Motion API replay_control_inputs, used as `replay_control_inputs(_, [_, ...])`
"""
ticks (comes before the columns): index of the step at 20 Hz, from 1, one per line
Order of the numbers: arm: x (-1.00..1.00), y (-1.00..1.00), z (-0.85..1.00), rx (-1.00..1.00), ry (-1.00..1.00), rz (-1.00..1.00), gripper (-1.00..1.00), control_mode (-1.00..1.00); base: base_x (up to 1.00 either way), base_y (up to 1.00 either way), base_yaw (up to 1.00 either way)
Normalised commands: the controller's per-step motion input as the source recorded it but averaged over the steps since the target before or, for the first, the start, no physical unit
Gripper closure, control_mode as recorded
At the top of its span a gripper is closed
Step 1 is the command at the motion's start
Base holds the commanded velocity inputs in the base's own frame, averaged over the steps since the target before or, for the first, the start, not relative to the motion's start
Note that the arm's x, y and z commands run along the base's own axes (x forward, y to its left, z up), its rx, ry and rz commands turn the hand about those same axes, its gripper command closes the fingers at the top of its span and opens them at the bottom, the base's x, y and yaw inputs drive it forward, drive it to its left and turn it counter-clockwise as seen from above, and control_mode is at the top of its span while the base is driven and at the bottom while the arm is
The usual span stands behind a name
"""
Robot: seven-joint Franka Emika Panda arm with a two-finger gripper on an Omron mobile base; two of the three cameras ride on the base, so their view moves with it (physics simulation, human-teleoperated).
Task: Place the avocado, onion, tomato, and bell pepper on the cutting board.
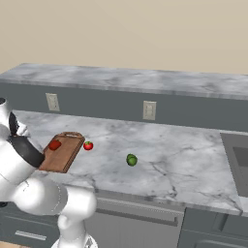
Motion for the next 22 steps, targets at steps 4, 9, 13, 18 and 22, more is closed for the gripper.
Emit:
replay_control_inputs(4, [-0.01,-0.46,0.79,0.0,0.0,-0.09,1.0,-1.0,0.0,0.0,0.0])
replay_control_inputs(9, [0.0,-0.63,0.31,0.0,0.0,-0.1,1.0,-1.0,0.0,0.0,0.0])
replay_control_inputs(13, [0.0,-0.5,0.0,0.0,0.0,-0.11,1.0,-1.0,0.0,0.0,0.0])
replay_control_inputs(18, [0.0,-0.36,-0.12,0.0,-0.02,-0.07,1.0,-1.0,0.0,0.0,0.0])
replay_control_inputs(22, [0.0,-0.34,-0.17,0.0,-0.01,-0.05,1.0,-1.0,0.0,0.0,0.0])
